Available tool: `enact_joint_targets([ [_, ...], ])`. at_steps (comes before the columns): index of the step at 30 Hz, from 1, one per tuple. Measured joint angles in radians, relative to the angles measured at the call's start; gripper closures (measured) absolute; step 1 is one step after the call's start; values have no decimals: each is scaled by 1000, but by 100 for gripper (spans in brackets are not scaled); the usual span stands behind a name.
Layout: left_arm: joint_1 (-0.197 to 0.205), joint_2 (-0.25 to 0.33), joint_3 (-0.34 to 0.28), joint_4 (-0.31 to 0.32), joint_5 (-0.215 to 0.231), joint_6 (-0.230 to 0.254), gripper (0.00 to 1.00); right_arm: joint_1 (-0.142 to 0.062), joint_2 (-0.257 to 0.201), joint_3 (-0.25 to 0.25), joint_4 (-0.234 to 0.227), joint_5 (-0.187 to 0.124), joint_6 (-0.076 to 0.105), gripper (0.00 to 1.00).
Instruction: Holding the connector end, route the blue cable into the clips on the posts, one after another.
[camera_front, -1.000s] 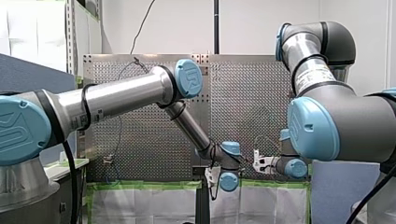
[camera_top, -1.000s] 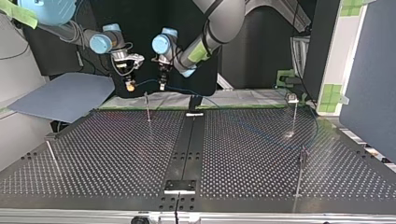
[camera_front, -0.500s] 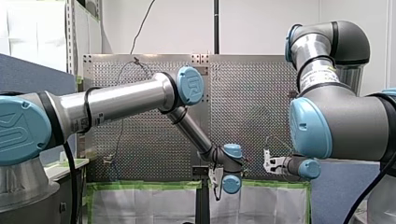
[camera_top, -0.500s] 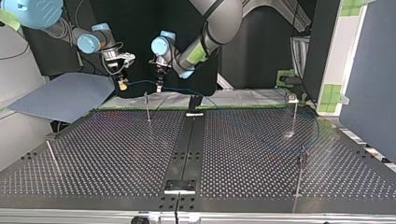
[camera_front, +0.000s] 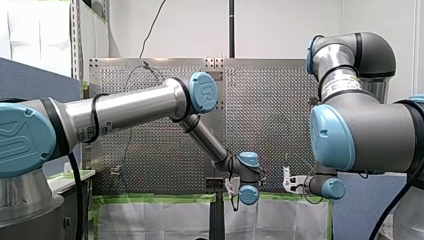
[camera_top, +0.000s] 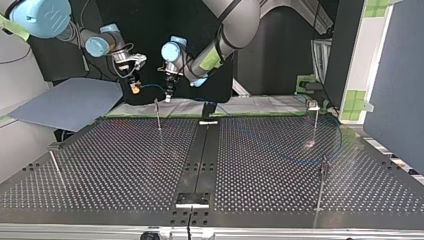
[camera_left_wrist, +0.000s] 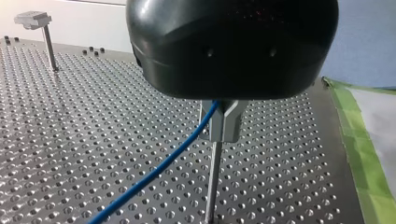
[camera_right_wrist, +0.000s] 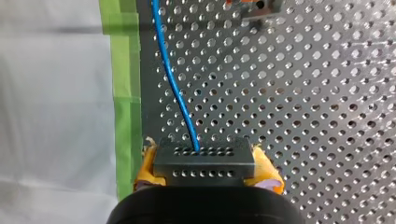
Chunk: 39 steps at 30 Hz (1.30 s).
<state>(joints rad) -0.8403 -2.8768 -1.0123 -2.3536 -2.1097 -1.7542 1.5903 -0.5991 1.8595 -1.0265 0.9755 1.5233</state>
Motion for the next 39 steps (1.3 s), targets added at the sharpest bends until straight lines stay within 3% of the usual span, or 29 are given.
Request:
enact_joint_targets([
  [15, -8, 0, 0, -3, 49, 3, 100, -43, 1, -13, 9, 41, 4, 100],
  [24, -1, 0, 0, -5, 51, 3, 100, -51, 1, -20, 11, 35, 4, 100],
  [31, 14, 0, 1, -8, 53, 5, 100, -47, 1, -32, 18, 13, 2, 100],
  [39, 21, 0, 1, -8, 57, 15, 100, -45, 0, -83, 67, 10, -36, 100],
])
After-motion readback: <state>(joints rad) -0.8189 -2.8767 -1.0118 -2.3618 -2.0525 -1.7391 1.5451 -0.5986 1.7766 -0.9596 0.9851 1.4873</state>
